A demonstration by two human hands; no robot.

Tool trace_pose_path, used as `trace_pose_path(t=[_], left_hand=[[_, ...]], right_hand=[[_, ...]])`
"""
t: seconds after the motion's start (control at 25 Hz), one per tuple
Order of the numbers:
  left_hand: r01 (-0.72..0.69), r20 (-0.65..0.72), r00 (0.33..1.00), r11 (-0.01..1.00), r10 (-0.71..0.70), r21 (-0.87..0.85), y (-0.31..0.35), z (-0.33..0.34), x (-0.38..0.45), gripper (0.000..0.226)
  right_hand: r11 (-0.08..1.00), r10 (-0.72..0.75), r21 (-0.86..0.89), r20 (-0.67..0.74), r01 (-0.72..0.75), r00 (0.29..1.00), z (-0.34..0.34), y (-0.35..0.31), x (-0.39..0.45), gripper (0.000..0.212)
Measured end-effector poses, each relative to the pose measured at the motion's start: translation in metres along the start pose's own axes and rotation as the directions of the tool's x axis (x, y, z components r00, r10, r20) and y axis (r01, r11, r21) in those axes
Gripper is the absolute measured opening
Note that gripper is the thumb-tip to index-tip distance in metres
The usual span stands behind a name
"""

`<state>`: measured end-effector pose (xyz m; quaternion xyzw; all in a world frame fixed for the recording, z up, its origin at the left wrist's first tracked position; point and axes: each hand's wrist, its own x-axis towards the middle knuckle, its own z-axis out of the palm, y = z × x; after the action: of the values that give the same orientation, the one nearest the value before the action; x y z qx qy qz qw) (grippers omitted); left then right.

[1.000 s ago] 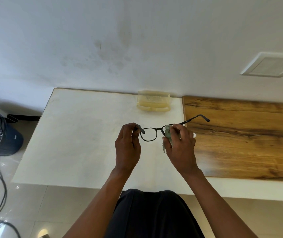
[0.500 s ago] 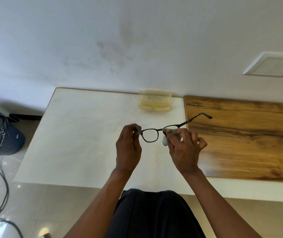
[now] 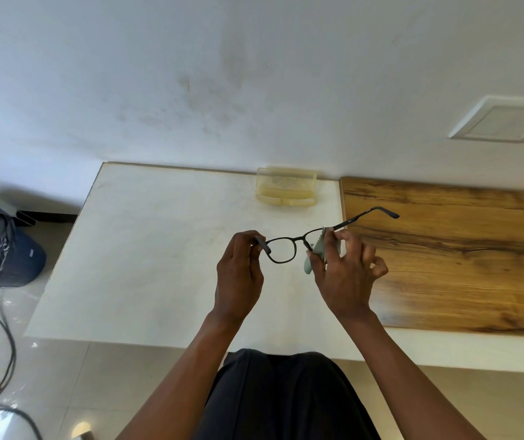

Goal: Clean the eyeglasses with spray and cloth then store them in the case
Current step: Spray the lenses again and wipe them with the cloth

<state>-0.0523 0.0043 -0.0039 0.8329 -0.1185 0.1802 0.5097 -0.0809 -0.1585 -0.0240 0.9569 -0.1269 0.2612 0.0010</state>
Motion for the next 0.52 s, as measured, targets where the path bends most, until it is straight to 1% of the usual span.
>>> trace_pose_path(t=[0.16,0.28,0.36,0.48,0.52], left_hand=[[-0.005,-0.010,1.000,1.000,0.005,0.005,-0.0002,-0.0003,0.0008,0.024],[0.001,-0.011,1.000,1.000,-0.001,0.003,-0.0011,-0.0007,0.0014,0.031],[0.002,-0.016,1.000,1.000,-0.002,0.008,-0.0021,-0.0004,0.0009,0.032],[0.014,-0.018,1.000,1.000,-0.014,0.007,-0.0041,0.0002,-0.0006,0.026],[0.018,-0.017,1.000,1.000,-0.018,0.006,-0.0047,-0.0001,-0.0008,0.026]], right_hand=[[0.992,-0.022,0.128,0.060,0.014,0.998,0.0019,-0.0021,0.0018,0.036],[0.977,0.007,0.213,0.065,-0.021,0.998,0.0016,-0.0046,0.0017,0.024],[0.974,0.021,0.225,0.048,-0.031,0.999,0.0020,-0.0046,0.0009,0.017],[0.981,0.000,0.195,-0.007,0.001,1.000,0.0032,-0.0002,0.0005,0.006],[0.986,-0.007,0.164,-0.030,0.012,1.000,0.0038,0.0012,0.0000,0.009]])
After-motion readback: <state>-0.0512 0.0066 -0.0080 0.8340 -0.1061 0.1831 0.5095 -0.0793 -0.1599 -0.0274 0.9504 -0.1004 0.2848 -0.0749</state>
